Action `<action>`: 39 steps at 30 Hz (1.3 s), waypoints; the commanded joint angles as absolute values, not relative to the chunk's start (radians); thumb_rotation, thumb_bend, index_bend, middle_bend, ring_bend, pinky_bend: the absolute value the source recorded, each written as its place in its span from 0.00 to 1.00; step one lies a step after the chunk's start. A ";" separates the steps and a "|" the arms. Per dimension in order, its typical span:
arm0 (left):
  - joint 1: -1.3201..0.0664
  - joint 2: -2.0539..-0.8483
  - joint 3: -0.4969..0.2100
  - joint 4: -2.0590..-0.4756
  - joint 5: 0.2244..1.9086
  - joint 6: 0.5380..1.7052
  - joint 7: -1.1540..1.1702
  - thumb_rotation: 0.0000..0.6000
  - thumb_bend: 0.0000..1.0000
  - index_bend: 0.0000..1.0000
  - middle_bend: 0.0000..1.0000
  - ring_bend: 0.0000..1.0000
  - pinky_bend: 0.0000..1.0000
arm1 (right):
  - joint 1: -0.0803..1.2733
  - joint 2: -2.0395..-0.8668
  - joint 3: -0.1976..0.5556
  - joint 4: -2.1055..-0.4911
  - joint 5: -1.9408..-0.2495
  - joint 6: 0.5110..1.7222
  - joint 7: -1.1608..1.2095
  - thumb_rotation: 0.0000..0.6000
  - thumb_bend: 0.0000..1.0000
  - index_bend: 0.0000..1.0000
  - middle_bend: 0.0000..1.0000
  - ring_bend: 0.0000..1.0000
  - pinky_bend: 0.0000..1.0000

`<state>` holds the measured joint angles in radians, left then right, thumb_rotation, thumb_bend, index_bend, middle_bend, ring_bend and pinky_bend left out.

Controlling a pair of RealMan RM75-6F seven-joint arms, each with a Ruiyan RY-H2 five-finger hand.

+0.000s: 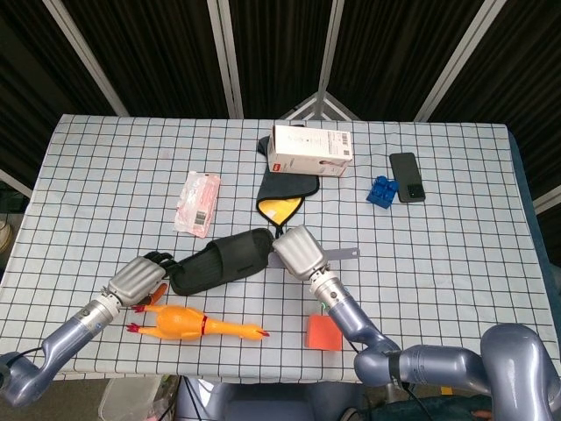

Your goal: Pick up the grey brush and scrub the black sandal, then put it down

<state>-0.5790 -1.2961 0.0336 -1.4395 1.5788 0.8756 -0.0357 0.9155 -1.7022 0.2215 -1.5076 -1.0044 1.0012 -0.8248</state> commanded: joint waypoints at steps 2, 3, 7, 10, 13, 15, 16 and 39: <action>-0.564 -1.288 0.013 -1.415 1.534 0.899 0.026 1.00 0.83 0.24 0.25 0.15 0.19 | 0.917 -1.703 0.215 -1.503 -1.003 1.000 -0.822 1.00 0.80 0.87 0.76 0.60 0.77; -0.561 -1.288 0.008 -1.410 1.521 0.903 0.040 1.00 0.83 0.24 0.25 0.15 0.19 | 0.917 -1.703 0.214 -1.504 -1.003 1.001 -0.821 1.00 0.80 0.87 0.76 0.60 0.77; -0.559 -1.291 -0.008 -1.398 1.478 0.900 0.080 1.00 0.83 0.24 0.25 0.15 0.19 | 0.921 -1.705 0.215 -1.507 -1.007 1.005 -0.817 1.00 0.80 0.87 0.76 0.61 0.77; -0.561 -1.301 -0.024 -1.375 1.448 0.903 0.112 1.00 0.83 0.23 0.24 0.15 0.18 | 0.924 -1.704 0.212 -1.516 -1.010 1.008 -0.818 1.00 0.80 0.87 0.76 0.60 0.77; -0.564 -1.313 -0.037 -1.367 1.433 0.909 0.115 1.00 0.83 0.23 0.24 0.15 0.17 | 0.923 -1.699 0.206 -1.529 -1.015 1.014 -0.824 1.00 0.80 0.87 0.76 0.61 0.77; -0.563 -1.315 -0.037 -1.391 1.454 0.927 0.076 1.00 0.83 0.22 0.22 0.13 0.17 | 0.922 -1.695 0.204 -1.536 -1.017 1.020 -0.829 1.00 0.80 0.87 0.76 0.61 0.77; -0.562 -1.314 -0.035 -1.399 1.466 0.935 0.060 1.00 0.82 0.21 0.21 0.13 0.17 | 0.922 -1.694 0.203 -1.538 -1.017 1.022 -0.830 1.00 0.80 0.87 0.76 0.61 0.77; -0.593 -1.371 0.116 -1.330 1.701 0.954 -0.222 1.00 0.72 0.17 0.19 0.10 0.15 | 0.918 -1.650 0.186 -1.590 -1.038 1.061 -0.842 1.00 0.81 0.87 0.76 0.61 0.77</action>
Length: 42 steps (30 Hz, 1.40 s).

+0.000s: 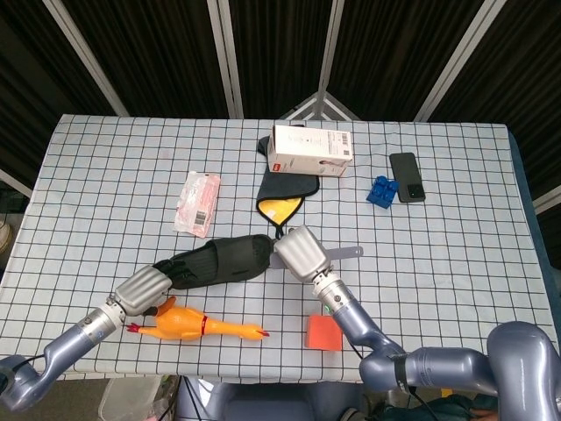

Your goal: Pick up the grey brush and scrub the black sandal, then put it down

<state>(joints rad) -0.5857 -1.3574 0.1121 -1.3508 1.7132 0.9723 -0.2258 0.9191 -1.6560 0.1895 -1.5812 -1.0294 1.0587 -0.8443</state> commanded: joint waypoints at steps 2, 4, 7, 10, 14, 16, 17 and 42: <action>-0.594 -1.378 0.116 -1.319 1.696 0.949 -0.209 1.00 0.72 0.17 0.19 0.11 0.15 | 0.919 -1.648 0.186 -1.595 -1.042 1.062 -0.839 1.00 0.81 0.87 0.76 0.60 0.77; -0.595 -1.382 0.117 -1.312 1.688 0.940 -0.202 1.00 0.72 0.17 0.20 0.11 0.15 | 0.920 -1.647 0.186 -1.597 -1.043 1.062 -0.838 1.00 0.81 0.87 0.76 0.60 0.77; -0.599 -1.387 0.117 -1.302 1.669 0.918 -0.198 1.00 0.72 0.17 0.20 0.11 0.15 | 0.920 -1.645 0.187 -1.602 -1.042 1.063 -0.835 1.00 0.81 0.87 0.76 0.60 0.77; -0.604 -1.392 0.115 -1.295 1.657 0.902 -0.196 1.00 0.72 0.17 0.20 0.11 0.15 | 0.919 -1.642 0.186 -1.604 -1.040 1.065 -0.835 1.00 0.81 0.87 0.76 0.61 0.77; -0.608 -1.395 0.113 -1.292 1.649 0.897 -0.191 1.00 0.72 0.18 0.20 0.11 0.15 | 0.921 -1.640 0.188 -1.607 -1.037 1.065 -0.835 1.00 0.81 0.87 0.76 0.60 0.77; -0.608 -1.394 0.113 -1.293 1.648 0.898 -0.189 1.00 0.72 0.18 0.21 0.11 0.15 | 0.924 -1.639 0.192 -1.609 -1.040 1.065 -0.833 1.00 0.81 0.87 0.76 0.60 0.77; -0.607 -1.393 0.113 -1.294 1.645 0.898 -0.189 1.00 0.72 0.18 0.21 0.11 0.15 | 0.926 -1.639 0.195 -1.611 -1.044 1.065 -0.830 1.00 0.81 0.87 0.76 0.60 0.77; -0.591 -1.374 0.117 -1.319 1.700 1.041 -0.297 1.00 0.73 0.17 0.20 0.11 0.15 | 1.013 -1.790 0.244 -1.482 -1.013 0.976 -0.740 1.00 0.81 0.87 0.76 0.60 0.77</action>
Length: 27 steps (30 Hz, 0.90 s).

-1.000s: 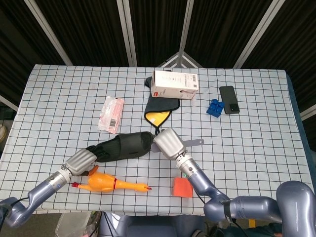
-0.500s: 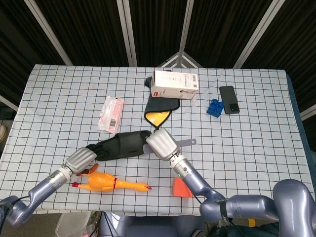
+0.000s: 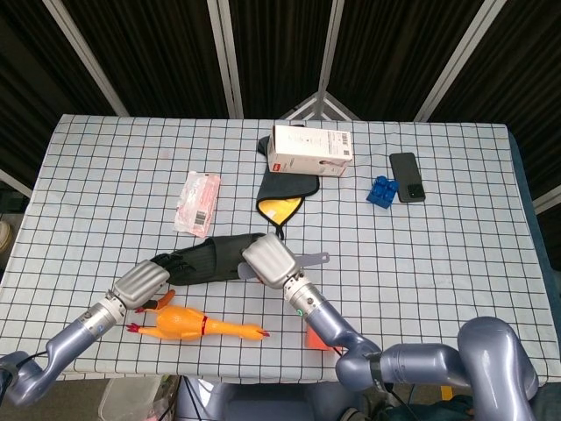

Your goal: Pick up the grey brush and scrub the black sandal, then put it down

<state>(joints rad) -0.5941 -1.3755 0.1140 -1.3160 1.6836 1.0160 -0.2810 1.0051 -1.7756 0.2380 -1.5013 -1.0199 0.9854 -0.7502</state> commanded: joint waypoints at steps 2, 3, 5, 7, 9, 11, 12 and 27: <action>-0.588 -1.371 0.118 -1.318 1.709 1.060 -0.302 1.00 0.73 0.17 0.20 0.11 0.15 | 1.022 -1.807 0.253 -1.456 -1.008 0.968 -0.728 1.00 0.82 0.87 0.76 0.61 0.77; -0.588 -1.370 0.118 -1.317 1.709 1.062 -0.303 1.00 0.73 0.17 0.20 0.11 0.15 | 1.026 -1.816 0.257 -1.443 -1.005 0.964 -0.723 1.00 0.82 0.87 0.76 0.61 0.77; -0.590 -1.367 0.120 -1.316 1.706 1.055 -0.302 1.00 0.73 0.17 0.20 0.11 0.15 | 1.033 -1.833 0.263 -1.419 -1.002 0.958 -0.710 1.00 0.82 0.87 0.76 0.61 0.77; -0.593 -1.365 0.122 -1.317 1.701 1.044 -0.299 1.00 0.73 0.17 0.20 0.11 0.15 | 1.038 -1.845 0.266 -1.401 -1.002 0.954 -0.700 1.00 0.82 0.87 0.76 0.61 0.77; -0.600 -1.365 0.127 -1.318 1.688 1.010 -0.288 1.00 0.73 0.17 0.20 0.11 0.15 | 1.044 -1.861 0.268 -1.385 -1.008 0.950 -0.688 1.00 0.82 0.87 0.76 0.60 0.77; -0.605 -1.366 0.127 -1.319 1.673 0.984 -0.277 1.00 0.73 0.17 0.21 0.11 0.15 | 1.048 -1.871 0.268 -1.375 -1.016 0.950 -0.676 1.00 0.82 0.87 0.76 0.61 0.77; -0.608 -1.367 0.127 -1.320 1.665 0.972 -0.270 1.00 0.73 0.17 0.21 0.11 0.15 | 1.049 -1.875 0.268 -1.373 -1.021 0.950 -0.670 1.00 0.82 0.87 0.76 0.61 0.77; -0.615 -1.367 0.123 -1.332 1.635 0.946 -0.231 1.00 0.73 0.18 0.21 0.11 0.15 | 1.076 -1.911 0.279 -1.362 -1.055 0.956 -0.655 1.00 0.82 0.87 0.76 0.60 0.77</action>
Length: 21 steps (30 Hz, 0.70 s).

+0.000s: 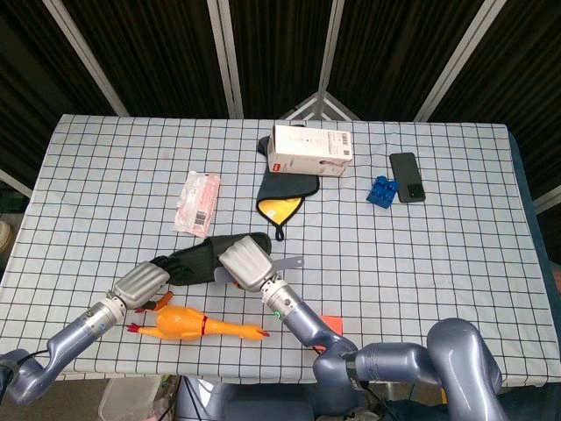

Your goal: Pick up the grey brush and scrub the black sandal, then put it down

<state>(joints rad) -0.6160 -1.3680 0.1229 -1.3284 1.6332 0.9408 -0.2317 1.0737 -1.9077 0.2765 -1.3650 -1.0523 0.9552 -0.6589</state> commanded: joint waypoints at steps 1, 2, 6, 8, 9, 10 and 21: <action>-0.615 -1.365 0.123 -1.333 1.636 0.948 -0.230 1.00 0.73 0.18 0.21 0.11 0.15 | 1.077 -1.915 0.281 -1.360 -1.058 0.957 -0.650 1.00 0.82 0.87 0.76 0.60 0.77; -0.615 -1.365 0.123 -1.335 1.636 0.949 -0.230 1.00 0.73 0.18 0.21 0.11 0.15 | 1.078 -1.918 0.283 -1.356 -1.061 0.959 -0.644 1.00 0.82 0.87 0.76 0.61 0.77; -0.614 -1.361 0.124 -1.341 1.638 0.957 -0.232 1.00 0.73 0.18 0.21 0.11 0.15 | 1.085 -1.935 0.287 -1.333 -1.078 0.954 -0.615 1.00 0.82 0.87 0.76 0.61 0.77; -0.612 -1.359 0.125 -1.346 1.640 0.961 -0.233 1.00 0.73 0.18 0.21 0.11 0.15 | 1.090 -1.948 0.287 -1.309 -1.093 0.949 -0.591 1.00 0.82 0.87 0.76 0.61 0.77; -0.612 -1.358 0.126 -1.349 1.641 0.963 -0.232 1.00 0.73 0.18 0.21 0.11 0.15 | 1.091 -1.955 0.287 -1.295 -1.101 0.946 -0.575 1.00 0.82 0.87 0.76 0.61 0.77; -0.612 -1.358 0.126 -1.350 1.642 0.964 -0.232 1.00 0.73 0.18 0.21 0.11 0.15 | 1.092 -1.958 0.287 -1.289 -1.103 0.945 -0.569 1.00 0.82 0.87 0.76 0.61 0.77; -0.612 -1.349 0.124 -1.364 1.634 0.966 -0.221 1.00 0.73 0.18 0.21 0.11 0.15 | 1.093 -1.998 0.266 -1.156 -1.180 0.925 -0.448 1.00 0.82 0.87 0.76 0.61 0.77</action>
<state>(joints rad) -0.6115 -1.3491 0.1237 -1.3641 1.6339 0.9663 -0.2217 1.0945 -1.9934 0.2714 -1.1688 -1.1706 0.9275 -0.4566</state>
